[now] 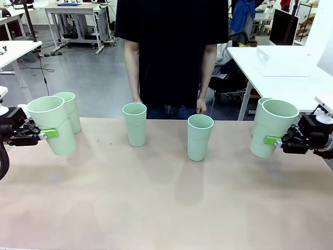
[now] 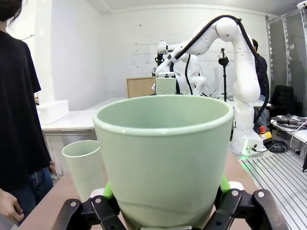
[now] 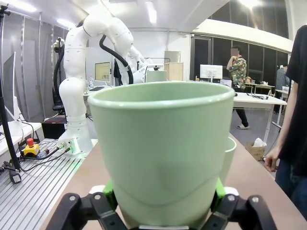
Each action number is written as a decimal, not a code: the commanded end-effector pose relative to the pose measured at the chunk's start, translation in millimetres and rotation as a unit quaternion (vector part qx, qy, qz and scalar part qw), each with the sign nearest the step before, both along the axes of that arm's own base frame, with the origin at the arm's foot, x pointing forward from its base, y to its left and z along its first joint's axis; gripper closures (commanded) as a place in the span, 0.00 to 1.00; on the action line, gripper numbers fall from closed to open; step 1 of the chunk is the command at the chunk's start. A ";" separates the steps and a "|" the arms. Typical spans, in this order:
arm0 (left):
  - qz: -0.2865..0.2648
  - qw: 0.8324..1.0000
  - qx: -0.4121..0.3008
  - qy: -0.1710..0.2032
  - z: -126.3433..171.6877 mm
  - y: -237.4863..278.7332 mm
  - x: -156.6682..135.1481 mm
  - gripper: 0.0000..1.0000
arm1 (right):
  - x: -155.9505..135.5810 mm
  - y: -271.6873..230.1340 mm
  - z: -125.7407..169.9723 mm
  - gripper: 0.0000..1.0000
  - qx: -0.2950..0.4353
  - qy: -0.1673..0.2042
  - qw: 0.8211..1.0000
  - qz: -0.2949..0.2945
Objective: Stack the cups and store them in the basket.
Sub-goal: Place the stack of Reusable plastic cups into the Pantry Basket.
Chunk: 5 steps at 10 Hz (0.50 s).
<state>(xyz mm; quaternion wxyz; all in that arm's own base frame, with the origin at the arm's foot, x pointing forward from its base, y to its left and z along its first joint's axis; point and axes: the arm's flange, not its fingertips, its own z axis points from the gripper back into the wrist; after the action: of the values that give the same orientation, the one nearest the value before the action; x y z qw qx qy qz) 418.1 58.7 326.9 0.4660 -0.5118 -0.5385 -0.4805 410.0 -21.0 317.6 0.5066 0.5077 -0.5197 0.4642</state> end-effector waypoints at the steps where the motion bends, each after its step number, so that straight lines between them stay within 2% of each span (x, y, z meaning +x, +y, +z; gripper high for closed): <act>1: -0.001 1.000 0.002 -0.003 2.6 0.2 -0.4 0.13 | 0.2 -0.5 1.2 0.15 -0.001 -0.008 1.000 -0.002; 5: -0.001 1.000 0.002 -0.003 2.6 0.2 -0.4 0.13 | 0.2 -0.5 1.2 0.15 -0.001 -0.008 1.000 -0.002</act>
<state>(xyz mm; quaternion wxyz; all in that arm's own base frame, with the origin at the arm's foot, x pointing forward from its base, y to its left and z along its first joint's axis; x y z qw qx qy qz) 418.1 58.7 326.9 0.4660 -0.5118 -0.5385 -0.4805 410.0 -21.0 317.6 0.5065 0.5077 -0.5198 0.4642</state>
